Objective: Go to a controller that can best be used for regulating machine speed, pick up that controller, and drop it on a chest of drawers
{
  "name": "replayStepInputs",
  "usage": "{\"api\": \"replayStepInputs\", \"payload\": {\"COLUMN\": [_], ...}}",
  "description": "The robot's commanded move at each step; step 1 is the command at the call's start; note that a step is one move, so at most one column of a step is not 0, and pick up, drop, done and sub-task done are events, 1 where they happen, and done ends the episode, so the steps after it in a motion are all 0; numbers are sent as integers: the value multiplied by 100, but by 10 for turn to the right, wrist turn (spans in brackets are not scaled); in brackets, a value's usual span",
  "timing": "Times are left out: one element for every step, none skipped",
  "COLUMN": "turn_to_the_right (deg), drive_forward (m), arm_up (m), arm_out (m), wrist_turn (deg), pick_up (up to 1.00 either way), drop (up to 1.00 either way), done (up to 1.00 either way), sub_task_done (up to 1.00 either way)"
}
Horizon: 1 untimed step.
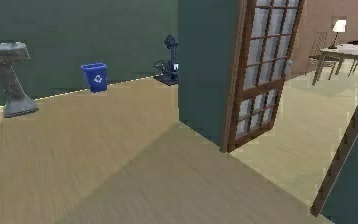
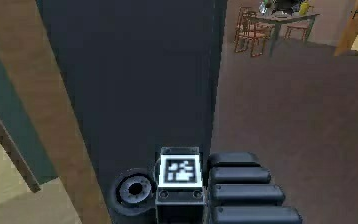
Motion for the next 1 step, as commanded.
{"api": "replayStepInputs", "payload": {"turn_to_the_right": [0], "drive_forward": [60], "arm_up": [0], "arm_out": [0], "wrist_turn": [0], "pick_up": [0], "drop": [0], "done": [0], "sub_task_done": [0]}}
